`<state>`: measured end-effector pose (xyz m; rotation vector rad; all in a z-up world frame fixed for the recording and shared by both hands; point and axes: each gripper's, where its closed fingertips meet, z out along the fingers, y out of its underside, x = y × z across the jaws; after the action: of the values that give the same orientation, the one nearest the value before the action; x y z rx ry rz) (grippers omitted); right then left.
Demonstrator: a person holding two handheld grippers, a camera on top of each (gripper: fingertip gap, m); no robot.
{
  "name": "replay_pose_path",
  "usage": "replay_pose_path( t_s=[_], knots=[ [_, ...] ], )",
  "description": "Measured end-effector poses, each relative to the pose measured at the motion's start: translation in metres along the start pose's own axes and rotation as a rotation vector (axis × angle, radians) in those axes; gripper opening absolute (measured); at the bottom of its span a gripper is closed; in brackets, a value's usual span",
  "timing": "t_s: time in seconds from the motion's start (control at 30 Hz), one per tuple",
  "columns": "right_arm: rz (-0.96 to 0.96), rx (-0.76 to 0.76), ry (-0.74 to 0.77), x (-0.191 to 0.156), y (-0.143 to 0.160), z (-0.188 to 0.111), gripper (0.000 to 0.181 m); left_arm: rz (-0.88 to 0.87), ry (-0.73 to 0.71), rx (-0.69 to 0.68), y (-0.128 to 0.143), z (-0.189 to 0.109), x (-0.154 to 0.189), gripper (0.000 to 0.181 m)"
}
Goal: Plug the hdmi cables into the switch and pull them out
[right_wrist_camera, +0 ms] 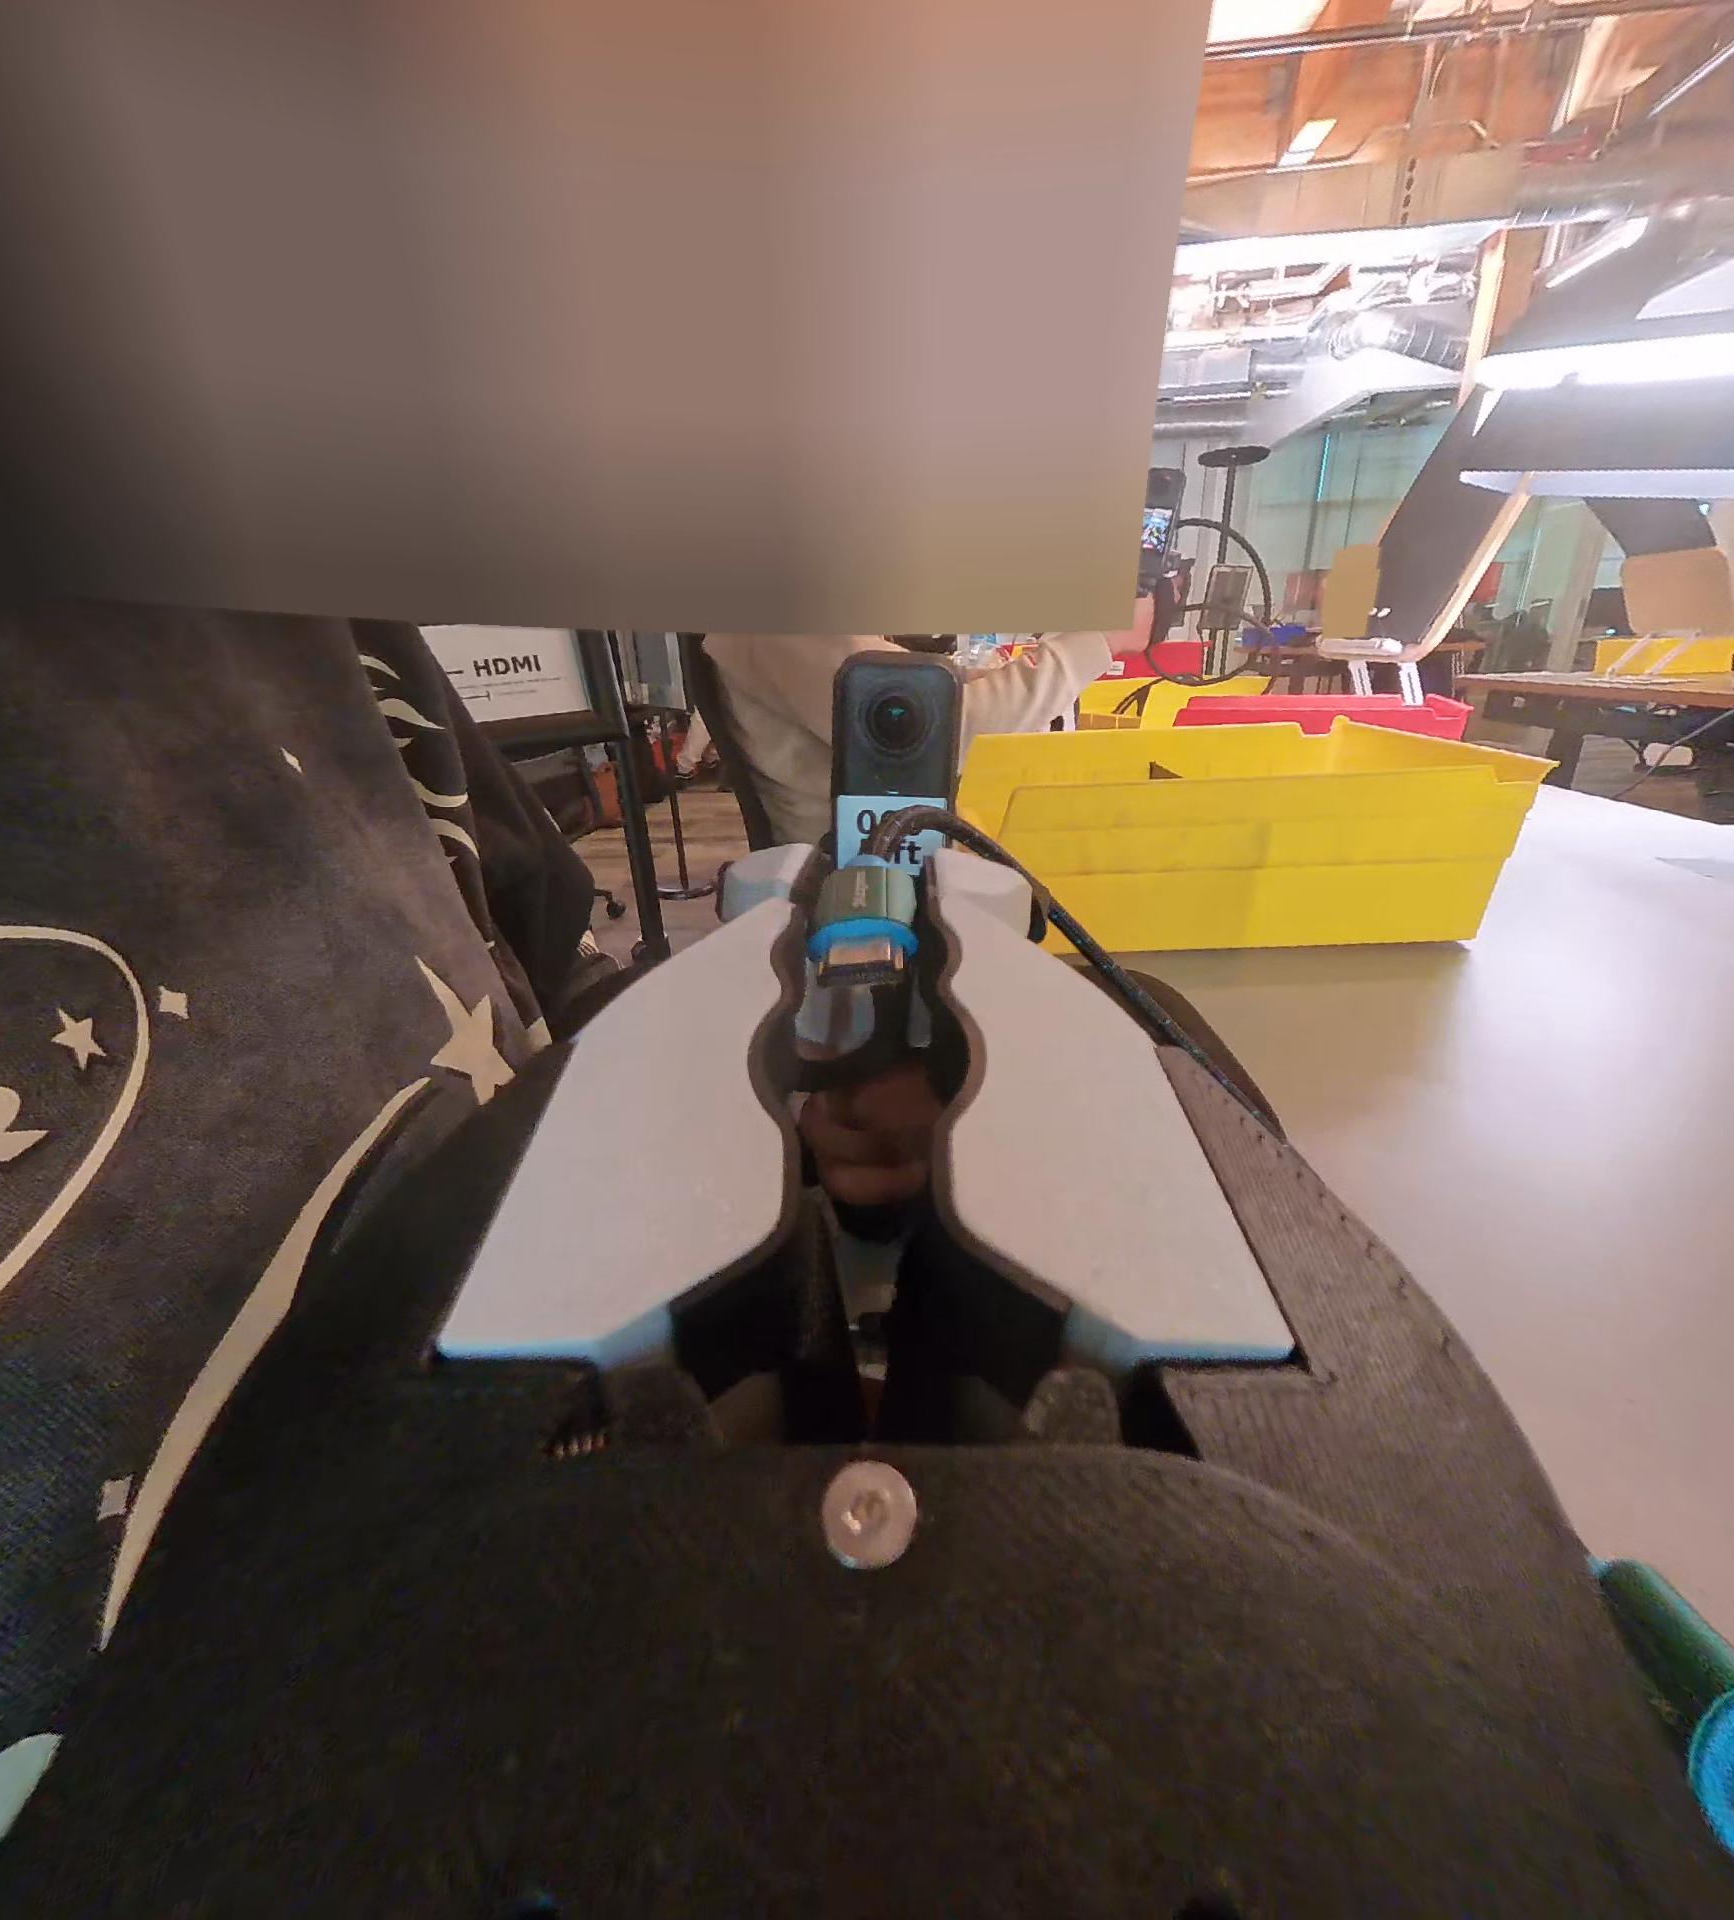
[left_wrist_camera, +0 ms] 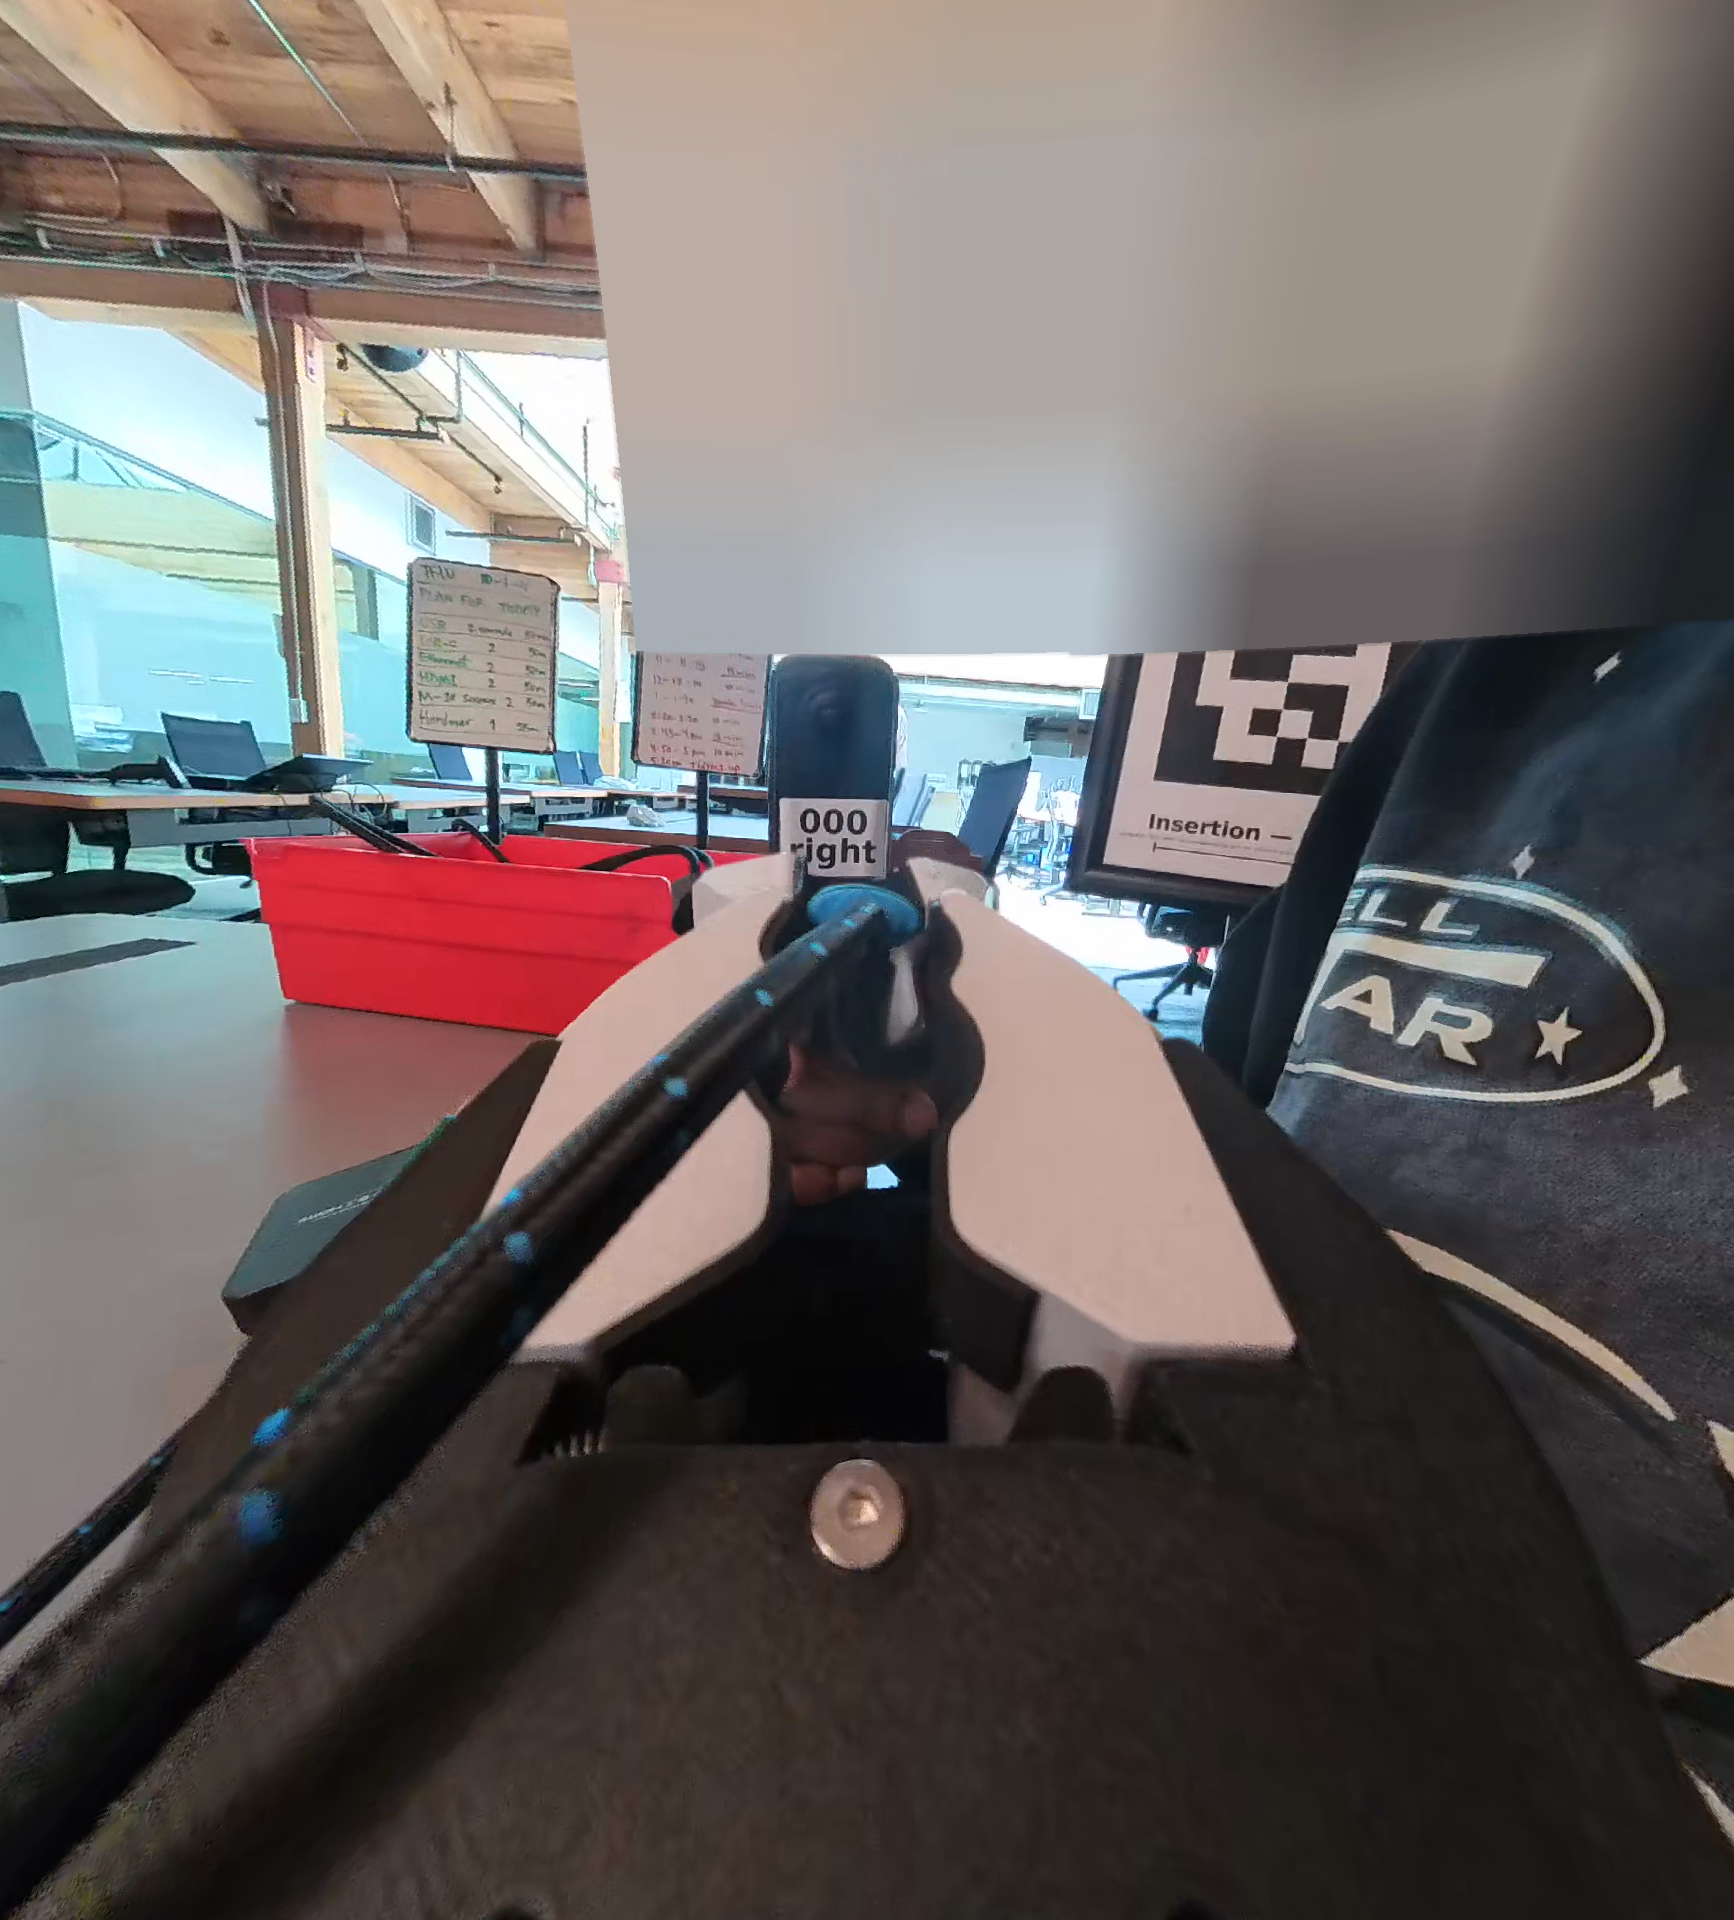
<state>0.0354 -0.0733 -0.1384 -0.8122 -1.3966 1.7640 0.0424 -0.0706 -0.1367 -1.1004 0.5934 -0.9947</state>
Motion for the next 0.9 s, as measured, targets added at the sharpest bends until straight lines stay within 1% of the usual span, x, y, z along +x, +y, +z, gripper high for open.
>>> replay_pose_path(
  t_s=[0.07, 0.13, 0.23, 0.53, 0.67, 0.73, 0.87, 0.9],
  knots=[
    [-0.001, -0.005, 0.001, 0.000, 0.001, 0.000, 0.021, 0.010, -0.006, -0.005, 0.001, 0.000, 0.000, 0.028],
    [0.001, -0.007, 0.003, 0.000, 0.001, 0.000, 0.021, 0.016, -0.009, -0.003, 0.001, 0.000, 0.000, 0.029],
    [0.004, -0.014, 0.003, 0.001, 0.002, 0.001, 0.021, 0.008, -0.007, 0.011, -0.001, -0.001, -0.001, 0.020],
    [0.009, 0.000, -0.002, 0.001, 0.001, 0.000, 0.021, 0.021, -0.015, 0.023, -0.002, -0.001, -0.001, 0.020],
    [0.054, 0.154, 0.028, 0.009, -0.017, -0.014, 0.024, 0.011, -0.018, 0.071, -0.008, -0.005, -0.003, 0.019],
    [0.068, 0.191, 0.022, 0.010, -0.022, -0.018, 0.026, 0.009, -0.023, 0.074, -0.008, -0.005, -0.004, 0.020],
    [0.020, 0.100, 0.025, 0.005, -0.011, -0.009, 0.030, 0.015, -0.033, 0.081, -0.009, -0.006, -0.005, 0.022],
    [0.010, 0.077, 0.027, 0.005, -0.008, -0.006, 0.031, 0.013, -0.033, 0.082, -0.009, -0.006, -0.005, 0.019]
  ],
)
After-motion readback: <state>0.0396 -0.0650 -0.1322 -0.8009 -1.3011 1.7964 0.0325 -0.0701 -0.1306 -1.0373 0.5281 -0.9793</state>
